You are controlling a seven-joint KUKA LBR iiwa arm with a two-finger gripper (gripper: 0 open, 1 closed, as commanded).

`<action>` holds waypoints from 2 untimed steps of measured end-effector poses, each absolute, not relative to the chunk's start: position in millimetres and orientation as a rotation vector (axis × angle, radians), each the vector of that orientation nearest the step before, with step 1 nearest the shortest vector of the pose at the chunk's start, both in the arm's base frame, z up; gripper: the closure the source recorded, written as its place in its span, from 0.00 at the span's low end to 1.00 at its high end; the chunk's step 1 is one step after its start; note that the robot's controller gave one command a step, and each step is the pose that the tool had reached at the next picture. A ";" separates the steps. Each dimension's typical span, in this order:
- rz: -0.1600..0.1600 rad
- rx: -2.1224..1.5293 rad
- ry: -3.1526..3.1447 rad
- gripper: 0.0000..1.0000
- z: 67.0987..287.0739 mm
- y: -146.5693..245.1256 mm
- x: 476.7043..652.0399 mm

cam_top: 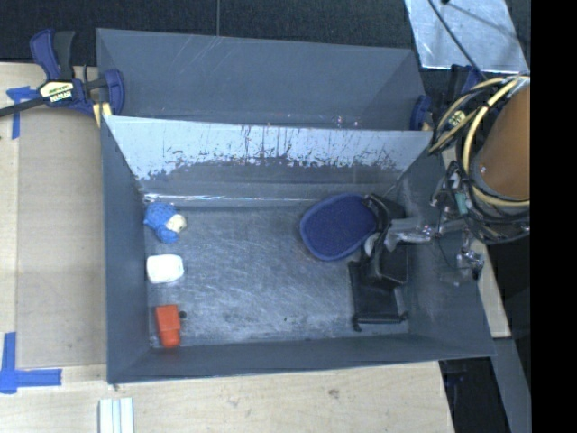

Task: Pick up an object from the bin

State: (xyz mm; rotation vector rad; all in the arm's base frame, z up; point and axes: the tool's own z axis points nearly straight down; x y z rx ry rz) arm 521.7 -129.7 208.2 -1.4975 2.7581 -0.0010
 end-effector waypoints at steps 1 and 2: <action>0.009 -1.792 2.601 0.00 71.6 -93.6 542.5; 0.005 -1.782 2.587 1.00 73.5 -90.2 545.3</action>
Offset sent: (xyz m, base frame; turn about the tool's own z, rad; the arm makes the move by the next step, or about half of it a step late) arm 0.0237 0.0387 -0.1345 -0.2137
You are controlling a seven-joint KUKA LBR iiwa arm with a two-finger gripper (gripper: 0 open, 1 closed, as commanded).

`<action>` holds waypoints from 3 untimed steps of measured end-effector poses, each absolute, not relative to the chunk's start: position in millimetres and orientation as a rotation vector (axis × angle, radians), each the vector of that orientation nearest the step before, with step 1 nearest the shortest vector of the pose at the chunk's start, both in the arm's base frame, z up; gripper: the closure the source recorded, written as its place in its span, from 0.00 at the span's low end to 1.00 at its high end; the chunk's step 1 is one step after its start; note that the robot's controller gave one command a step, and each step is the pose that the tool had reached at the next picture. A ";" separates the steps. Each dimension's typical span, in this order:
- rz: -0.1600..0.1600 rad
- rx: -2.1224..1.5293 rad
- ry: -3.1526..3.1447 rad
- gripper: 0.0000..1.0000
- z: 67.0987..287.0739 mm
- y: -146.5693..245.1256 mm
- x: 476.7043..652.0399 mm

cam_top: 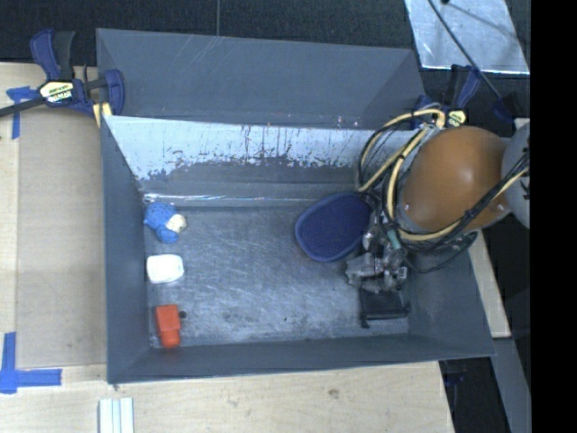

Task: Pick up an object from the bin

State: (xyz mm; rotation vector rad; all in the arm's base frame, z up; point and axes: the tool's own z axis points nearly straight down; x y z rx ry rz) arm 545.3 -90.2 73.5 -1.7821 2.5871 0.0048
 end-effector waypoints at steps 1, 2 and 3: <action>-0.012 -1.792 2.569 1.00 249.5 -93.5 571.7; 0.009 -1.674 2.663 1.00 95.7 -105.6 522.5; -0.001 -1.674 2.655 0.00 100.3 -105.5 525.3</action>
Offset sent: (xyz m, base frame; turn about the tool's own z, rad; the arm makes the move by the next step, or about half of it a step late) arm 0.0238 -0.0029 0.1707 -0.0130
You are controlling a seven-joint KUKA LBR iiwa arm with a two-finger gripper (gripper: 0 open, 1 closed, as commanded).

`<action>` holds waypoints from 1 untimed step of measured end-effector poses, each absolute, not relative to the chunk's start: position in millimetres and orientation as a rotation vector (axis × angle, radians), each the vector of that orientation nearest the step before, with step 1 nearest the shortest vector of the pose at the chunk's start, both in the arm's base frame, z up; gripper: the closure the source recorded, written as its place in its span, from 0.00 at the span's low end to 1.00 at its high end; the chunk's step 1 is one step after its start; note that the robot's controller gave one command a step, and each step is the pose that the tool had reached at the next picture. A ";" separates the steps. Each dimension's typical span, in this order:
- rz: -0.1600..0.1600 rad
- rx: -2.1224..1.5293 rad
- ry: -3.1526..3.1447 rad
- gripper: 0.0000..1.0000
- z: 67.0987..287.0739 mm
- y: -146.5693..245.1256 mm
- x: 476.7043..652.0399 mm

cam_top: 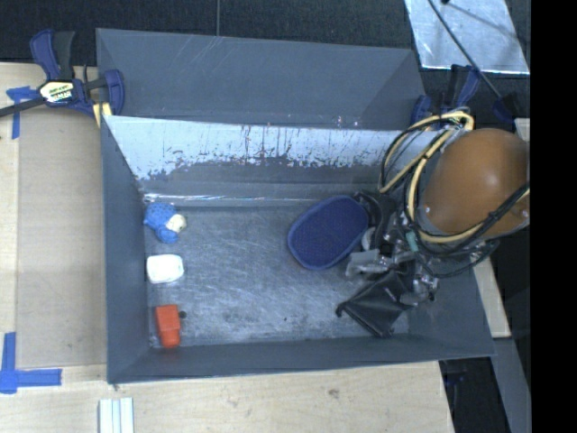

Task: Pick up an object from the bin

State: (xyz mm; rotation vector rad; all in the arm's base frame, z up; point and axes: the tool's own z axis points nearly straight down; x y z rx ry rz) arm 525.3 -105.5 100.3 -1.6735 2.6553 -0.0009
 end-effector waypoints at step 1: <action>0.028 -1.797 2.599 0.00 69.8 -109.6 576.1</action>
Offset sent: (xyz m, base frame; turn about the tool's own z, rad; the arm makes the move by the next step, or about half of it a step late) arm 0.0548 -0.0060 -0.0277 -0.0881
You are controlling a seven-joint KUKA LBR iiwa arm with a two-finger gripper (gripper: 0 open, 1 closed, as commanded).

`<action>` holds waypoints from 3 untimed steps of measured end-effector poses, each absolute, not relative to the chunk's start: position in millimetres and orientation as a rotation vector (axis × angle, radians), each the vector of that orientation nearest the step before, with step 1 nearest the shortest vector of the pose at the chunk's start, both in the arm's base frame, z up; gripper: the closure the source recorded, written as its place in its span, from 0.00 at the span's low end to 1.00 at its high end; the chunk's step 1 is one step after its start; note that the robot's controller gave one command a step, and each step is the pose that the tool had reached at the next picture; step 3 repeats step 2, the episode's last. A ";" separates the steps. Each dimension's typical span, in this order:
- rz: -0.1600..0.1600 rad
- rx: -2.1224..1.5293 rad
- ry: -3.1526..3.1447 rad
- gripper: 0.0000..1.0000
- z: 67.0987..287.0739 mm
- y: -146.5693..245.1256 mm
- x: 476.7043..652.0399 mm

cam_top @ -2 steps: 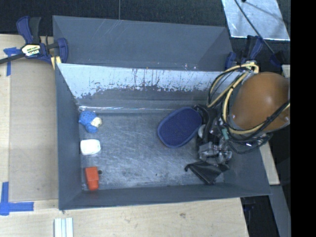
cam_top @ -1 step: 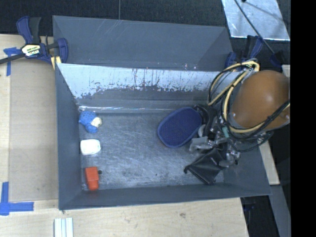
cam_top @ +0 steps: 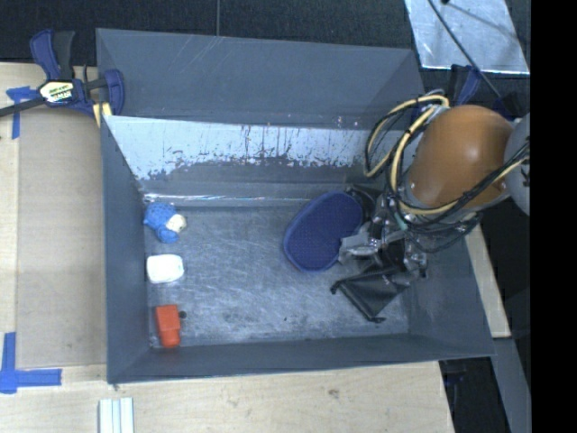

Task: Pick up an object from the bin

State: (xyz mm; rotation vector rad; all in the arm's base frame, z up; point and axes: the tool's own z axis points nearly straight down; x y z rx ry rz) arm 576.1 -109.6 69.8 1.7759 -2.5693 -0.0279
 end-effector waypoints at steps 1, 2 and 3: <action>-0.028 1.774 -2.571 1.00 69.2 -110.2 574.6; 0.011 1.850 -2.549 1.00 233.9 -110.2 541.3; 0.011 1.850 -2.549 1.00 233.9 -110.2 541.3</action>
Offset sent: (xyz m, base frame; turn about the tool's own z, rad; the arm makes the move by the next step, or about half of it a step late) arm 0.0000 0.0000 0.0000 0.0000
